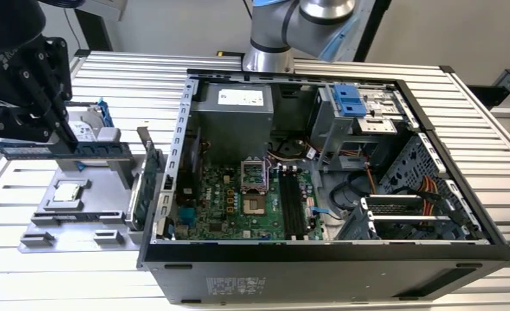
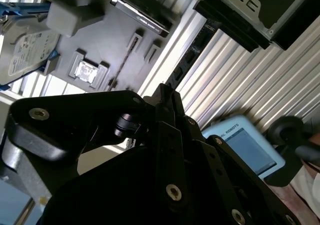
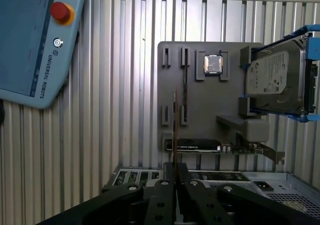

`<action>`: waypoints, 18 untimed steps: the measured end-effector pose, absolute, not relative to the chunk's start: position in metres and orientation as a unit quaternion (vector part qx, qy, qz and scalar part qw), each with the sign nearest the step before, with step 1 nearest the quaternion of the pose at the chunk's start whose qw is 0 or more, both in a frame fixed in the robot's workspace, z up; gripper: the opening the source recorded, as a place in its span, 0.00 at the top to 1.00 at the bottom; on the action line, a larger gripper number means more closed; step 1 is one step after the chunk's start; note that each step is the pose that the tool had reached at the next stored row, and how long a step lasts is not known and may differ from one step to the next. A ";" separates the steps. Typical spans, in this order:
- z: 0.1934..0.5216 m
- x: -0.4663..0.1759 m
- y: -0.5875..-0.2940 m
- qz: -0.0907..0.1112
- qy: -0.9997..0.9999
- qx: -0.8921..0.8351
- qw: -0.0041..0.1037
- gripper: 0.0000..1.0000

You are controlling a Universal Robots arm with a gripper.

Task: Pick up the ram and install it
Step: 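Pick up the ram and move it above insertion slot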

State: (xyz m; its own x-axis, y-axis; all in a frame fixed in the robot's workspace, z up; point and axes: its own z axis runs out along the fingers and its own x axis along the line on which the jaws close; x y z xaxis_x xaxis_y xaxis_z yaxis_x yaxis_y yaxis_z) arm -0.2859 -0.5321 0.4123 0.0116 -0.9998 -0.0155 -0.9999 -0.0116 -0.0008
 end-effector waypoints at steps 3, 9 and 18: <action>0.412 -0.283 -0.532 0.005 0.703 -0.711 0.006 1.00; 0.412 -0.279 -0.532 0.005 0.703 -0.711 0.006 1.00; 0.412 -0.269 -0.532 0.005 0.703 -0.711 0.006 1.00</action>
